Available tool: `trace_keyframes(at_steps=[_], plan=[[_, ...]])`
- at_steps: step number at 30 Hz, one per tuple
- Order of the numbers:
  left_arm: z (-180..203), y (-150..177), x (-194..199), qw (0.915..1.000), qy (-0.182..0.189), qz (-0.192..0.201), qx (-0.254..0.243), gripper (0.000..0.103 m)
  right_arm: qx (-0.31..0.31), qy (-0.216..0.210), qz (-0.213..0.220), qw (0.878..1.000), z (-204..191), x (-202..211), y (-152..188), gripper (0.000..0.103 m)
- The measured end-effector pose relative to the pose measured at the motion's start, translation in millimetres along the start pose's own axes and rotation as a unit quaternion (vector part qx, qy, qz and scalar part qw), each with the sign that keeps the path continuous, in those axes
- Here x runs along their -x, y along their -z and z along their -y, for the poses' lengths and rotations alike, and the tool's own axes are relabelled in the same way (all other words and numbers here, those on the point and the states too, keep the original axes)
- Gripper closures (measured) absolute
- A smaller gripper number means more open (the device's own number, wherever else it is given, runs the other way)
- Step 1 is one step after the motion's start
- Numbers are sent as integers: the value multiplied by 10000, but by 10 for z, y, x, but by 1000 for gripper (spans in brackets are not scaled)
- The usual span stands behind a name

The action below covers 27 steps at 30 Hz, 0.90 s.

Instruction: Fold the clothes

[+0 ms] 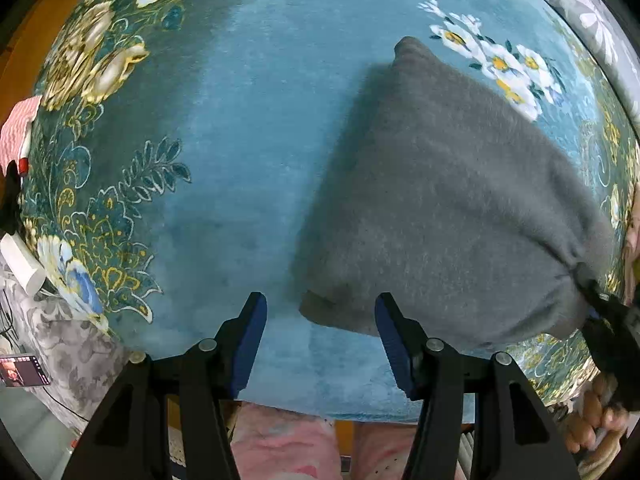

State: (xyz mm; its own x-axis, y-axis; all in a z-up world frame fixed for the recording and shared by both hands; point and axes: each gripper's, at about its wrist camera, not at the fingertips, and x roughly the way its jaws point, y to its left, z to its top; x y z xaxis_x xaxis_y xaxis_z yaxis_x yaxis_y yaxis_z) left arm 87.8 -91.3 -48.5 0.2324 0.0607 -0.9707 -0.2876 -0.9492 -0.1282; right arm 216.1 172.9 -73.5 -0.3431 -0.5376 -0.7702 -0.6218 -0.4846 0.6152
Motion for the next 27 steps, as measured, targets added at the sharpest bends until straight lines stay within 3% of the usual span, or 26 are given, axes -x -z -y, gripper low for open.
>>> trace_keyframes(at_steps=[2,4,9,12,15,18,20,23,27], plan=[[24,16,-14,10000,-3,-23,-6,46,-255,252,-147,9992,158,-153,-9,88],[41,19,-1,10000,21,12,-45,46,-421,167,-60,9990,184,-137,4,87],[111,-79,52,9995,-15,197,-264,46,31,592,-105,9982,23,33,6,80],[174,-218,115,9983,170,402,-381,46,192,934,291,9950,-35,307,-27,80],[285,-326,137,9960,458,513,-565,46,480,817,553,9940,-265,413,-125,80],[471,-429,127,9920,683,553,-903,46,963,595,304,9931,-565,240,-191,80],[606,-490,105,9886,764,571,-1166,46,1236,683,107,9899,-710,11,-225,80],[751,-621,2,9846,630,615,-1512,46,1115,1111,85,9875,-627,-206,-337,79],[781,-806,-281,9857,388,466,-1573,46,767,1267,-150,9889,-358,-453,-446,82]])
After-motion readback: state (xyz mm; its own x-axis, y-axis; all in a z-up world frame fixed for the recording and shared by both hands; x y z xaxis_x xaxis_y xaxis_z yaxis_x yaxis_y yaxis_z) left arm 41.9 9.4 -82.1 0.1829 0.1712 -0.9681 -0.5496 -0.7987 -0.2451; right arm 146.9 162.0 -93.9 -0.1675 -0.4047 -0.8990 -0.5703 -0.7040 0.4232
